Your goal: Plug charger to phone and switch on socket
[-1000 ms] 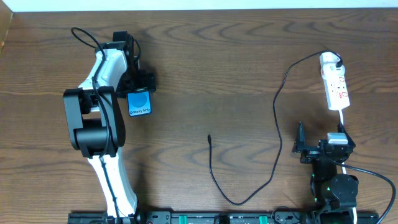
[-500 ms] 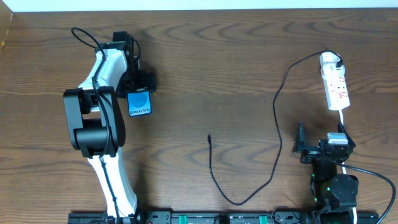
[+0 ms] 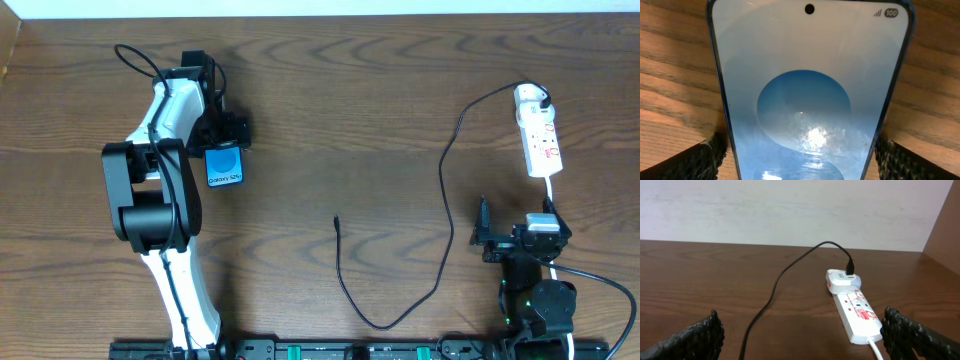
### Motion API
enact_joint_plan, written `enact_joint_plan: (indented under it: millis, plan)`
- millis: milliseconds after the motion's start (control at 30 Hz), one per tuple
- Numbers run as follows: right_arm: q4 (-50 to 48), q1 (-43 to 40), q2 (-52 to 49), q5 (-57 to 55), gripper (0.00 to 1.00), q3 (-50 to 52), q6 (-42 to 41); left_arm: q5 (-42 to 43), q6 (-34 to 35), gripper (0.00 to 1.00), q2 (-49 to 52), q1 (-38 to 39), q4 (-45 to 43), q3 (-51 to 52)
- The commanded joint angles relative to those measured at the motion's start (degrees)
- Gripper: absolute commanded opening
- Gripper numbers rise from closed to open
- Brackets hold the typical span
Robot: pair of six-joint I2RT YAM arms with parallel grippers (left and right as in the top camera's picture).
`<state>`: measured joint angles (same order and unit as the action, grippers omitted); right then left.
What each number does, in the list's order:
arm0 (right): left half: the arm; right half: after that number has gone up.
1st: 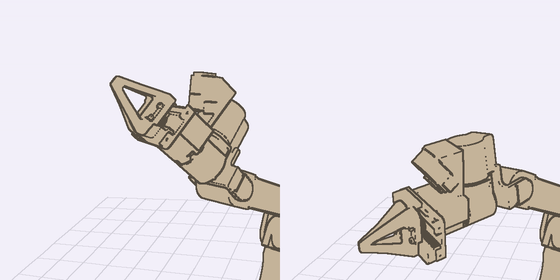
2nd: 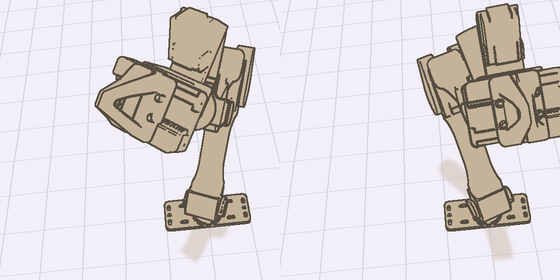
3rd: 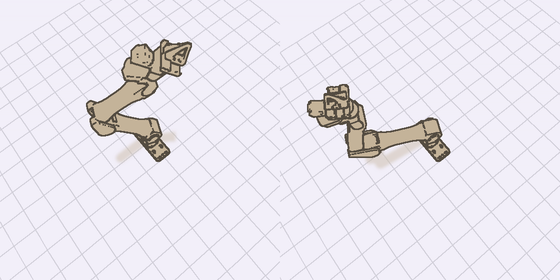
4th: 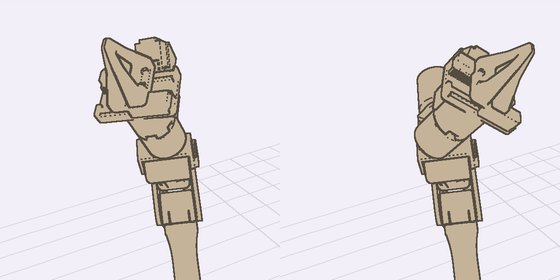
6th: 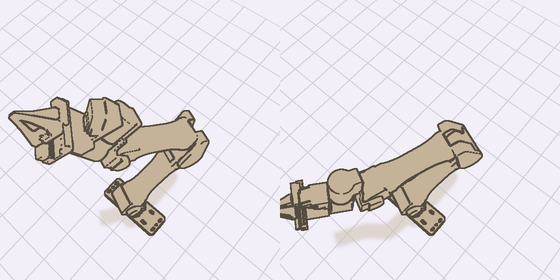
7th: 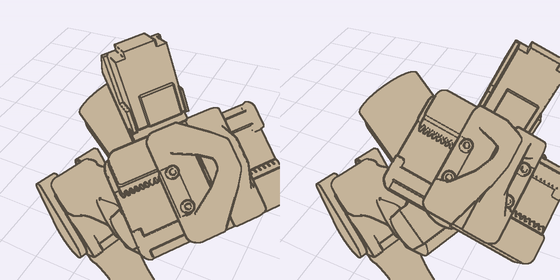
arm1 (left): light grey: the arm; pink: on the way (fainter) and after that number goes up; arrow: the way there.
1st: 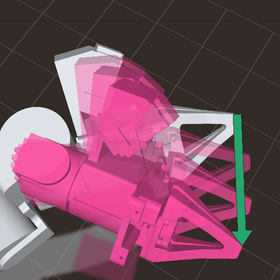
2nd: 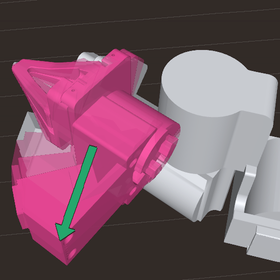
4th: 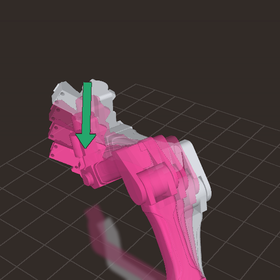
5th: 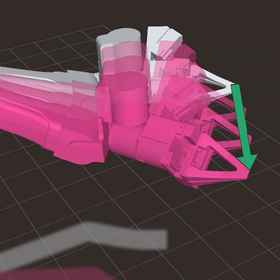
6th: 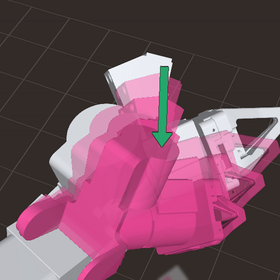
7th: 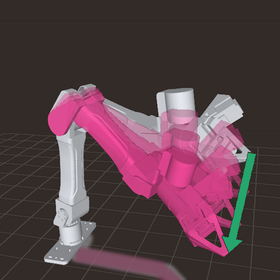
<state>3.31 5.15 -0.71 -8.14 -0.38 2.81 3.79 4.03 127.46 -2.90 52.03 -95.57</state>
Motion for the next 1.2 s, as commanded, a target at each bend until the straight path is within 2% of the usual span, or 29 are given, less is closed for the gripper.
enact_joint_plan:
  millis: [0,100,200,700,833,1167]
  plan:
    - [0.3,-0.3,0.4,0.1,0.99,0.1,0.7,0.3,-1.0,0.98,1.0,0.2,-0.1,1.4]
    - [0.3,-0.3,0.4,0.1,0.99,0.1,0.7,0.3,-1.0,0.97,1.0,0.2,-0.1,1.4]
    - [0.3,-0.3,0.4,0.1,0.99,0.1,0.7,0.3,-1.0,0.91,1.0,0.2,-0.1,1.4]
    - [0.3,-0.3,0.4,0.1,0.99,0.1,0.7,0.3,-1.0,0.90,1.0,0.2,-0.1,1.4]
    - [0.3,-0.3,0.4,0.1,0.99,0.1,0.7,0.3,-1.0,0.86,1.0,0.2,-0.1,1.4]
    - [0.3,-0.3,0.4,0.1,0.99,0.1,0.7,0.3,-1.0,0.85,1.0,0.2,-0.1,1.4]
